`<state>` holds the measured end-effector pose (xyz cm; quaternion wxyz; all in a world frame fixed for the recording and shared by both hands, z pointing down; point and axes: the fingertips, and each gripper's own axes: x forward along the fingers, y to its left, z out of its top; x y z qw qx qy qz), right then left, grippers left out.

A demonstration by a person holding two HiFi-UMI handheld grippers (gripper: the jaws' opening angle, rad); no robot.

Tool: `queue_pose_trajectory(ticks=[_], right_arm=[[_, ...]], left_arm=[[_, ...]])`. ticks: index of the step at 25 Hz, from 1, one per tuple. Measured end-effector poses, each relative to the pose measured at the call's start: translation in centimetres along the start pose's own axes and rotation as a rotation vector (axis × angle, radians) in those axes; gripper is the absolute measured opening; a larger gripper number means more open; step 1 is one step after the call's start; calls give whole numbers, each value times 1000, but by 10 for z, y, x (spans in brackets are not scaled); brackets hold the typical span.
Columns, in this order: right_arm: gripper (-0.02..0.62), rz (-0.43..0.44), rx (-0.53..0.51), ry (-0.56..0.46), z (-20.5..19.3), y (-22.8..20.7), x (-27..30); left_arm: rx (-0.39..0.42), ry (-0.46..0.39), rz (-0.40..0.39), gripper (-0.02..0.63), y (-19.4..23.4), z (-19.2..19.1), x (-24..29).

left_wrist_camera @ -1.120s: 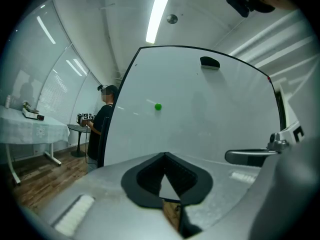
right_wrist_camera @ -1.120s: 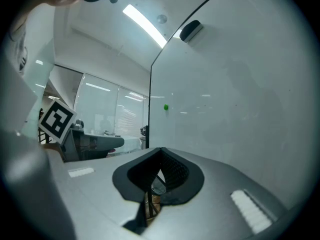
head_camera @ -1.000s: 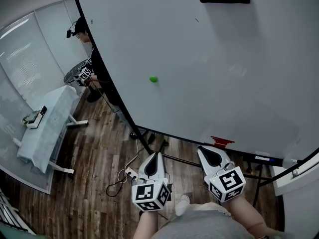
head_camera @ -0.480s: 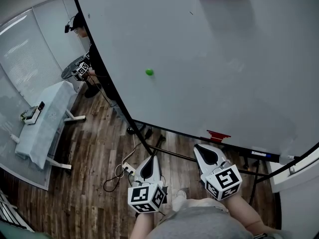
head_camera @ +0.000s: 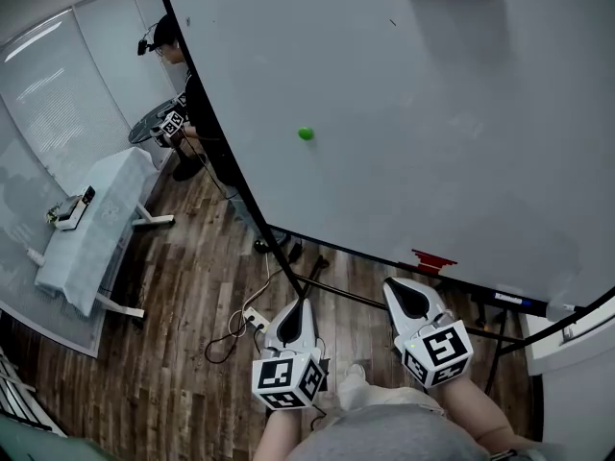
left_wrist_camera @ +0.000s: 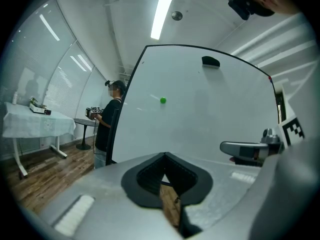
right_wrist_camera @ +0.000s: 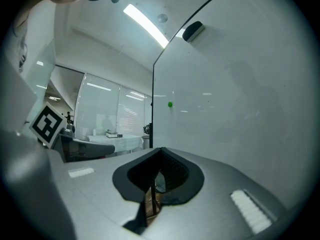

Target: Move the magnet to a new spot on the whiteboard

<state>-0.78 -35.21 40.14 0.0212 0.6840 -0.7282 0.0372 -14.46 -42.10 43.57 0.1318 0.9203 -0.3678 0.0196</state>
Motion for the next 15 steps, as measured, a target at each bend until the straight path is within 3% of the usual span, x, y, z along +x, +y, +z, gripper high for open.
queue_pose_trajectory(ticks=[15], right_arm=[[-3, -2, -15, -29, 10, 12, 7]], left_arm=[[17, 7, -17, 5, 5, 0, -3]])
